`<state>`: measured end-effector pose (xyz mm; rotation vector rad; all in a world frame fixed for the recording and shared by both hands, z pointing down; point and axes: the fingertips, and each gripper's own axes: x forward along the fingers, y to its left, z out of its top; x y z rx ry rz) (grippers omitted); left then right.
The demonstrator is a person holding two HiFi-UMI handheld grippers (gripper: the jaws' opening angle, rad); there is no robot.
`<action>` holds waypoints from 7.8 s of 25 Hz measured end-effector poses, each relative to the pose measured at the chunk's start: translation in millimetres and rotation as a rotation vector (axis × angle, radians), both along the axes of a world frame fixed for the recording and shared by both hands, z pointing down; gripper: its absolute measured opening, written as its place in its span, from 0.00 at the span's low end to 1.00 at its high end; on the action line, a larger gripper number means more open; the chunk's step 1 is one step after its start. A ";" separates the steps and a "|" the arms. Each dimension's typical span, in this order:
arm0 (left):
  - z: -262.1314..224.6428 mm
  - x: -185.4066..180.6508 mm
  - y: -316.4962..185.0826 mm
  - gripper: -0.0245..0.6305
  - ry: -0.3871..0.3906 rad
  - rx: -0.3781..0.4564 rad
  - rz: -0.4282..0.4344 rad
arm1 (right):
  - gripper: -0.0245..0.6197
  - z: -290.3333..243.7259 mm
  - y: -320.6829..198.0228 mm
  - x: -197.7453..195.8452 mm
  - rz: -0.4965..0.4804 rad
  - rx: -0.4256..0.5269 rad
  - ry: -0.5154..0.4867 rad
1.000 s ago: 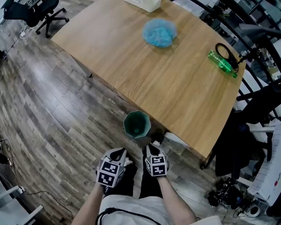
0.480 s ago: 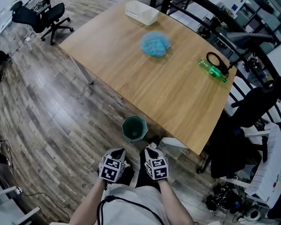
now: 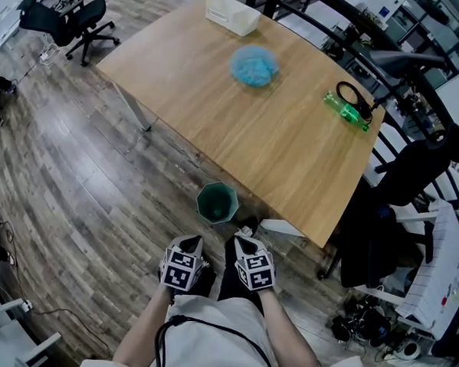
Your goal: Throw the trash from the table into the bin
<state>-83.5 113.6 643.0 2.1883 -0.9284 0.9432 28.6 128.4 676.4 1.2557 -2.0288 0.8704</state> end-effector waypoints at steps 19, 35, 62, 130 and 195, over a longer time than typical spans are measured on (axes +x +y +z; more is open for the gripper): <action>3.1 3.4 -8.9 0.07 0.024 -0.009 -0.025 | 0.08 -18.5 -14.8 -4.5 -0.039 0.028 0.008; -15.9 25.9 -95.7 0.07 0.014 0.031 -0.137 | 0.08 -134.3 -202.2 164.0 -0.080 0.315 -0.018; -60.7 94.8 -259.1 0.07 -0.068 0.057 -0.369 | 0.67 -35.5 -592.3 101.9 -0.348 0.195 0.189; -2.4 -46.6 -57.5 0.07 0.005 -0.008 0.104 | 0.49 89.5 -78.5 -34.3 0.066 -0.083 -0.032; 7.7 -52.9 5.0 0.07 -0.081 0.003 0.335 | 0.08 6.7 11.4 -60.0 0.138 -0.138 0.036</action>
